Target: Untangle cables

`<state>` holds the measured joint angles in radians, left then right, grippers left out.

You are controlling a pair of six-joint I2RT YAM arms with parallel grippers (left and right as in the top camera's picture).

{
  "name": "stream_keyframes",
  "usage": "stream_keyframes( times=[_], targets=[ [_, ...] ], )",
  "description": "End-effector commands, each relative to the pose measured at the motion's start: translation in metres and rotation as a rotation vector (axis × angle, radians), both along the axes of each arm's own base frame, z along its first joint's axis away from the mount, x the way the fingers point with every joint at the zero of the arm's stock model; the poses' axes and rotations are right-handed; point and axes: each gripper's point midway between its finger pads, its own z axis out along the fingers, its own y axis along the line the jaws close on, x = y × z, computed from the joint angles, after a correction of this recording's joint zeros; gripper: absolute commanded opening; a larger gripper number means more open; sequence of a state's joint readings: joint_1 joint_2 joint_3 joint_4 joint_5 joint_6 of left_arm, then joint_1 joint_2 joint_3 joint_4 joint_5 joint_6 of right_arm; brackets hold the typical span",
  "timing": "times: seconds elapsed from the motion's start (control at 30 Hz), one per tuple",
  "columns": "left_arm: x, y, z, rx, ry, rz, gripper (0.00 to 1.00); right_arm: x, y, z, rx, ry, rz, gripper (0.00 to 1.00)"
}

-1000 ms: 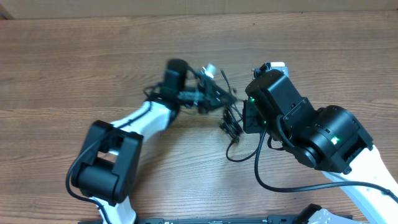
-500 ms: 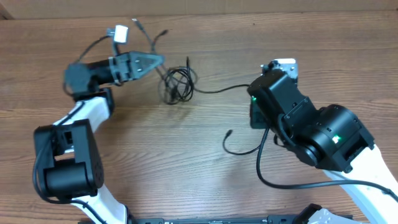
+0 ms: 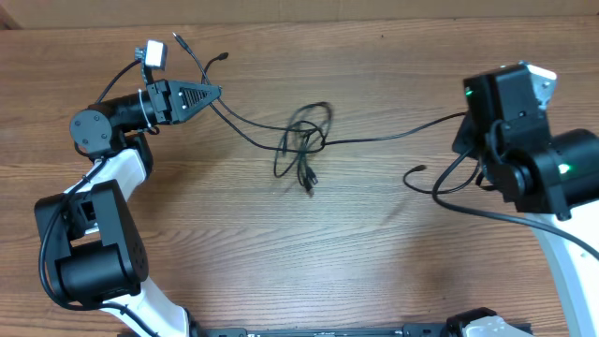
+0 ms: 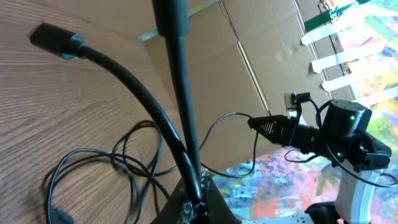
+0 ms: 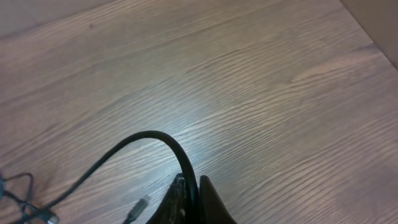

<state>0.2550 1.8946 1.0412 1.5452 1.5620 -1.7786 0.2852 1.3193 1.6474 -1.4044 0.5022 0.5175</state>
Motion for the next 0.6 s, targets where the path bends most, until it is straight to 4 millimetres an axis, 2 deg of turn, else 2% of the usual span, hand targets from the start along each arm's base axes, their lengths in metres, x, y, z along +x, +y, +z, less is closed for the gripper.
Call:
stream_keyframes(
  times=[0.0,0.27,0.43,0.57],
  targets=[
    [-0.007,-0.002,0.012,0.034,-0.079,-0.015,0.04,0.002,0.005,0.010,0.032,-0.037,0.048,0.04],
    [-0.001,0.000,0.032,0.066,-0.198,-0.015,0.04,0.011,0.021,0.011,0.099,-0.058,0.104,0.04],
    [0.008,0.002,0.065,0.086,-0.274,-0.014,0.04,0.012,0.023,0.009,0.109,-0.053,0.111,0.04],
    [0.017,0.004,0.105,0.108,-0.357,-0.014,0.04,0.013,0.027,0.009,0.124,-0.055,0.122,0.04]
  ],
)
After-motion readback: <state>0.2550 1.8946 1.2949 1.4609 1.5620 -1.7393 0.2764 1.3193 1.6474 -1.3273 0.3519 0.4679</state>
